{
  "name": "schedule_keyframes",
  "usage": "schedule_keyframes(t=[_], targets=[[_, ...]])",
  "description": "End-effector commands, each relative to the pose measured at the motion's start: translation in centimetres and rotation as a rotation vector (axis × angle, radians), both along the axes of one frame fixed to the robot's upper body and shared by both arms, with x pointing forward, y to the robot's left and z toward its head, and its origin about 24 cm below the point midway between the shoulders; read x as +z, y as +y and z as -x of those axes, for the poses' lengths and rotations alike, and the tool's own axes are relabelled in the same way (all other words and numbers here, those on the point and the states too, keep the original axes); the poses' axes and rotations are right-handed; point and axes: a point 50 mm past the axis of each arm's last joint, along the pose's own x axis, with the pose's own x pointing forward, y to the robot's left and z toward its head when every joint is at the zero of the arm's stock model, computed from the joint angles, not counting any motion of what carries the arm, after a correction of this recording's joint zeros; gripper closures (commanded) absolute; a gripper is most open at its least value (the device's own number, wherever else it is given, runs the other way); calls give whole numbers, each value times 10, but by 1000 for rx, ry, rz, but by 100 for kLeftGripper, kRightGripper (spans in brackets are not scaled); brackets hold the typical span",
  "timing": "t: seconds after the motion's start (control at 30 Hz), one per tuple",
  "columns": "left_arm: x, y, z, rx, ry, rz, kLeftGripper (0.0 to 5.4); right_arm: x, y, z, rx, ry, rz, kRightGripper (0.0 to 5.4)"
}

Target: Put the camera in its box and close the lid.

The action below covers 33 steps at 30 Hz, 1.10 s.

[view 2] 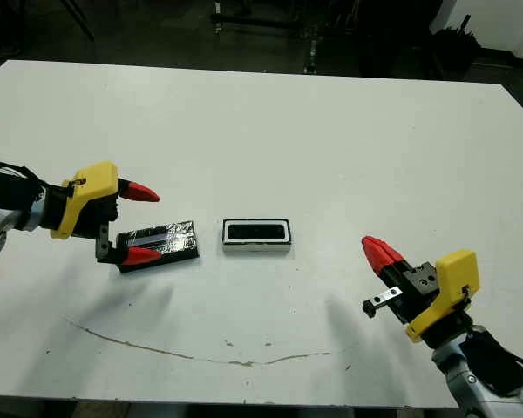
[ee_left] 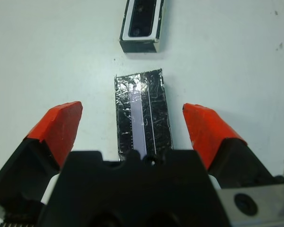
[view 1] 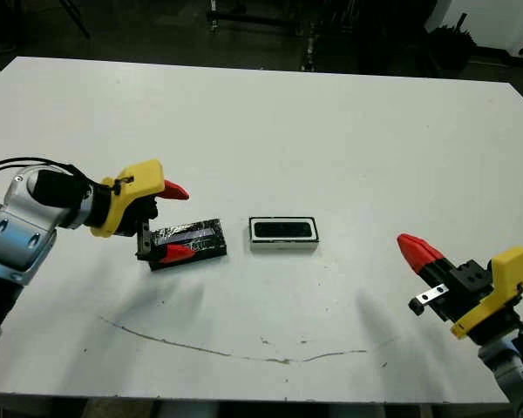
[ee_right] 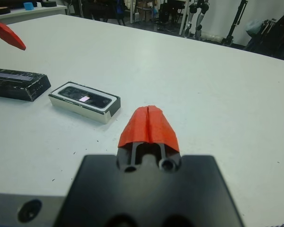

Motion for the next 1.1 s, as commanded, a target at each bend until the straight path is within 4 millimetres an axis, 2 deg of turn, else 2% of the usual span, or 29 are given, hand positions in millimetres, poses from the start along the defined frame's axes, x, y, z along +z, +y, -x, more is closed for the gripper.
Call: schedule_keyframes(t=[0.03,0.77,1.1], targets=[[1,-1,-3,-16,-14,-18,0,0,-1,2,-1,-3,35,539],[-4,1,-1,-38,59,-34,0,1,-1,0,8,18,-8,539],[-8,2,-2,-53,14,-58,0,1,-1,1,16,6,7,539]])
